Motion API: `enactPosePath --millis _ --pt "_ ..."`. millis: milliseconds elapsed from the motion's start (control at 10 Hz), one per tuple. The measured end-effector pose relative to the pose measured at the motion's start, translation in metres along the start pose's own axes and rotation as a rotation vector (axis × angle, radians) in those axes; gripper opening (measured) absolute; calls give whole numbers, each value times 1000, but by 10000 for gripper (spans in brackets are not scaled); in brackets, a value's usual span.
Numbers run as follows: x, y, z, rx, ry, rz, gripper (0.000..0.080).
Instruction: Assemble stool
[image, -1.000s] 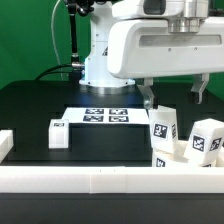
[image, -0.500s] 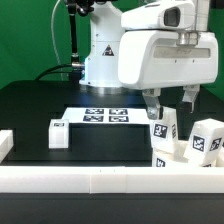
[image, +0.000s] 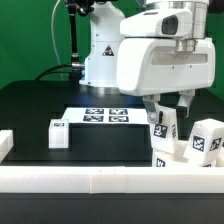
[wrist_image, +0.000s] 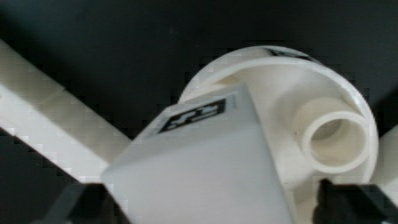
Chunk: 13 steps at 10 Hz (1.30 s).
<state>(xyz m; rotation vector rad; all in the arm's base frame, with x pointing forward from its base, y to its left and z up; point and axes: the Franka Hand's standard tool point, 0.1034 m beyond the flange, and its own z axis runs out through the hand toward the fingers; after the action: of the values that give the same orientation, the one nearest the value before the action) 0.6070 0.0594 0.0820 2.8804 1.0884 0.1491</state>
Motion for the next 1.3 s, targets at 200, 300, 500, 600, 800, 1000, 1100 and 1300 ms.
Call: enactPosePath --millis 200,300,500,600,800,1000,1100,1300 --pt "0 0 0 0 0 1 389" --pt "0 0 0 0 0 17 337" --pt "0 0 0 0 0 47 337" --pt "0 0 0 1 1 105 337" --pt "0 0 0 5 3 289 337" --pt "0 1 1 9 5 514 337" --pt "0 0 1 9 5 619 337" --pt "-1 1 1 9 4 827 338"
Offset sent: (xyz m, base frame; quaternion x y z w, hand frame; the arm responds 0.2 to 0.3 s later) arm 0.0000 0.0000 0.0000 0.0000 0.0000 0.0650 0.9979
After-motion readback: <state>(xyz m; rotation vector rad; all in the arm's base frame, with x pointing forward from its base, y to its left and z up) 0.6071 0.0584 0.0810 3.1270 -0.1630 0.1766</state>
